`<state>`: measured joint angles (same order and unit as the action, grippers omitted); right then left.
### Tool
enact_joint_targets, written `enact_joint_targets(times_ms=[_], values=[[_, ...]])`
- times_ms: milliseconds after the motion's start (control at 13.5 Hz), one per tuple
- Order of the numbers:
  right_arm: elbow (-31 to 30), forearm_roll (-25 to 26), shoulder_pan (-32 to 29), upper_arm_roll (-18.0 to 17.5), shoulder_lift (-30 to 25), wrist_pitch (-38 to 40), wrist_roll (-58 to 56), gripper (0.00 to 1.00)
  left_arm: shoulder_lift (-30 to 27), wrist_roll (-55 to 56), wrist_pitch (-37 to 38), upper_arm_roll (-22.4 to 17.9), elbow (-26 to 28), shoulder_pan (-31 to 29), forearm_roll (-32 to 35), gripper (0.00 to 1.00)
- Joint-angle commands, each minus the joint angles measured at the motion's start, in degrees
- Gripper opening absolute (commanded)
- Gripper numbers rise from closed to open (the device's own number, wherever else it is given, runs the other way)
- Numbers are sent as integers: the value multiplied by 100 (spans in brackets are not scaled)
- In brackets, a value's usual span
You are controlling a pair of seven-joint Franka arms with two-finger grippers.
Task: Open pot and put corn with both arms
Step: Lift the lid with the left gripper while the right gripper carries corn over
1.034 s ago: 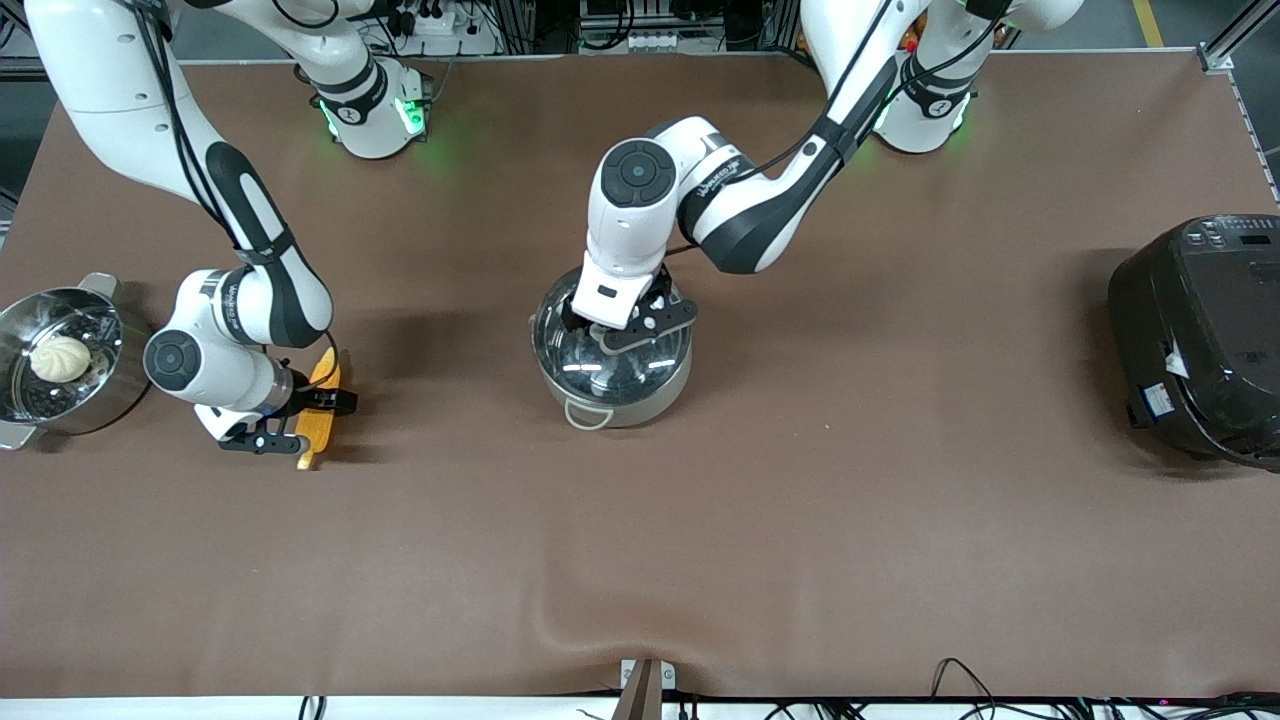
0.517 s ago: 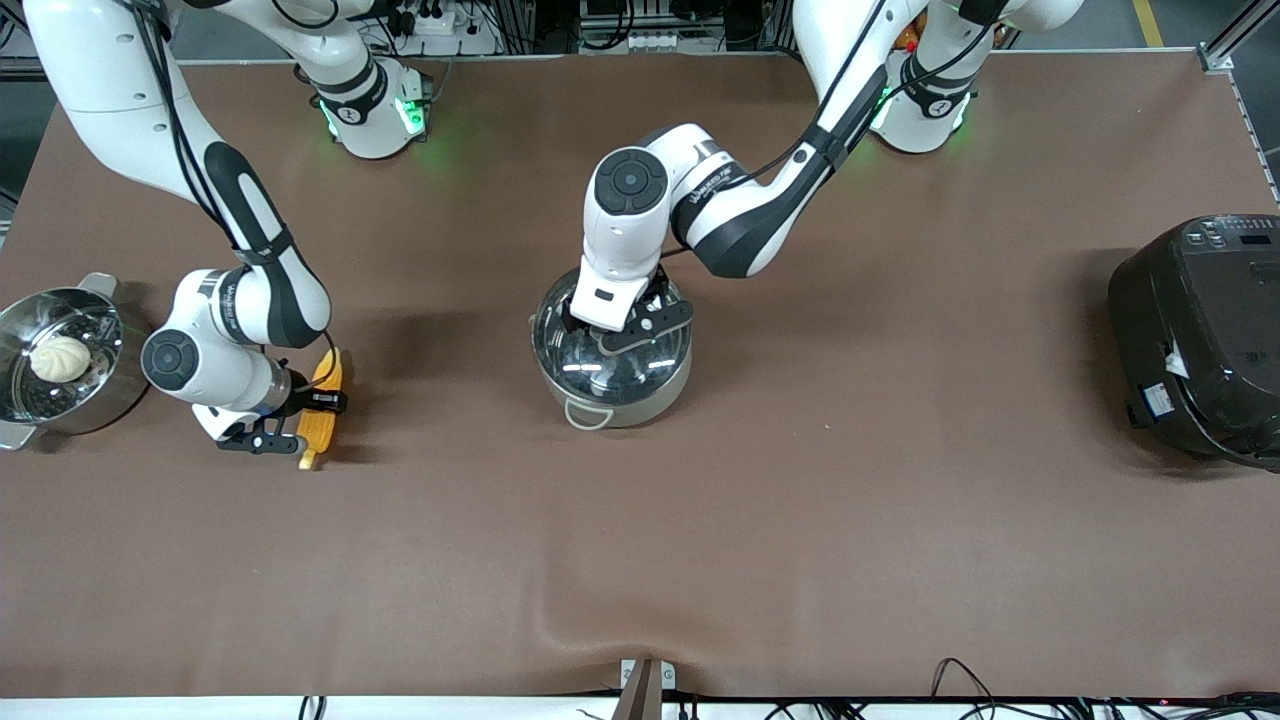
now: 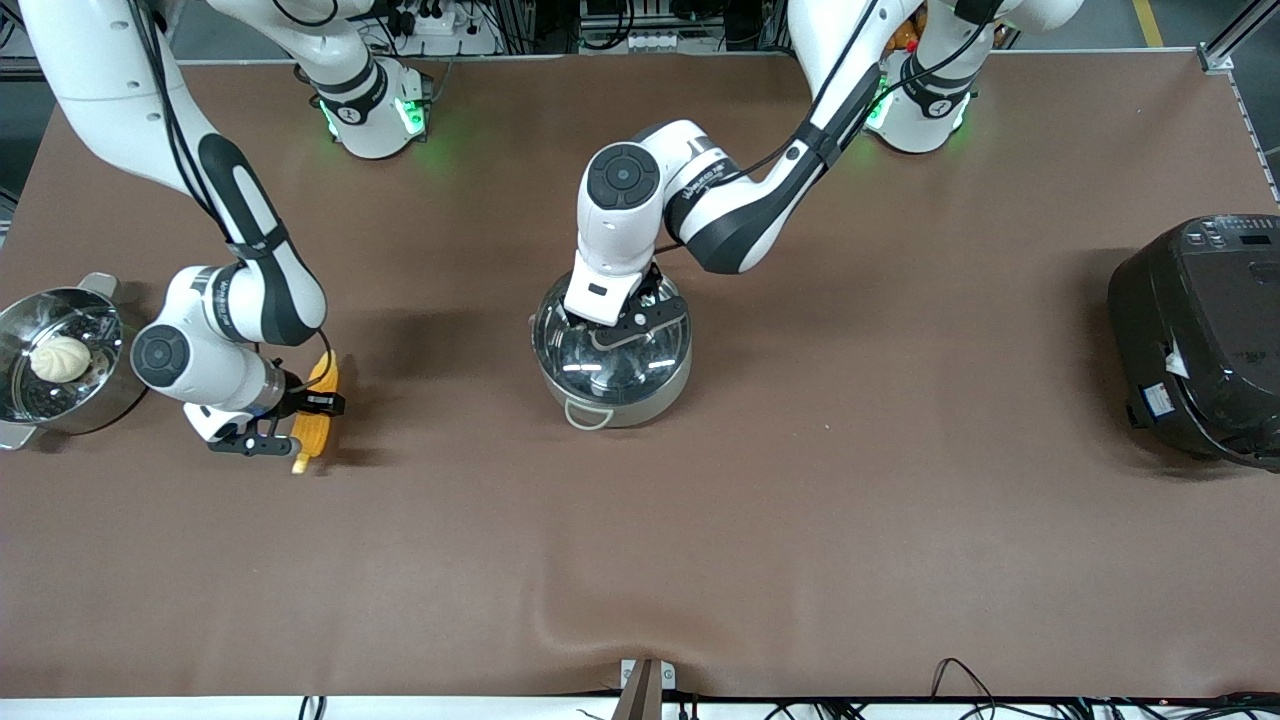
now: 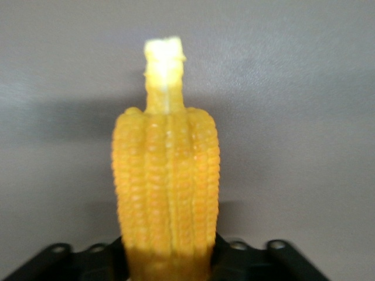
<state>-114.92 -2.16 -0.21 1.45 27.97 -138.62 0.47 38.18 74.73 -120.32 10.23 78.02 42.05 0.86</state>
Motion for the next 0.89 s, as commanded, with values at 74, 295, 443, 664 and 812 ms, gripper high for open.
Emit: enact_joint_targets(times_ms=[74, 295, 443, 664, 812], values=[[-57, -66, 38, -22, -529, 414, 15, 0, 93, 165, -27, -56, -138, 84, 116, 9], [-4, -66, 108, -31, -626, 590, 68, 0, 14, 165, -18, -56, -138, 49, 125, 0], [49, -74, 126, -40, -705, 748, 85, 0, -135, 165, 25, -82, -138, 14, 125, 0], [216, -83, 126, -40, -741, 1073, 85, 0, -538, 165, 270, -152, -112, -126, 134, 0], [242, -83, 152, -49, -767, 1117, 85, 0, -925, 156, 569, -161, -103, -311, 125, 0]])
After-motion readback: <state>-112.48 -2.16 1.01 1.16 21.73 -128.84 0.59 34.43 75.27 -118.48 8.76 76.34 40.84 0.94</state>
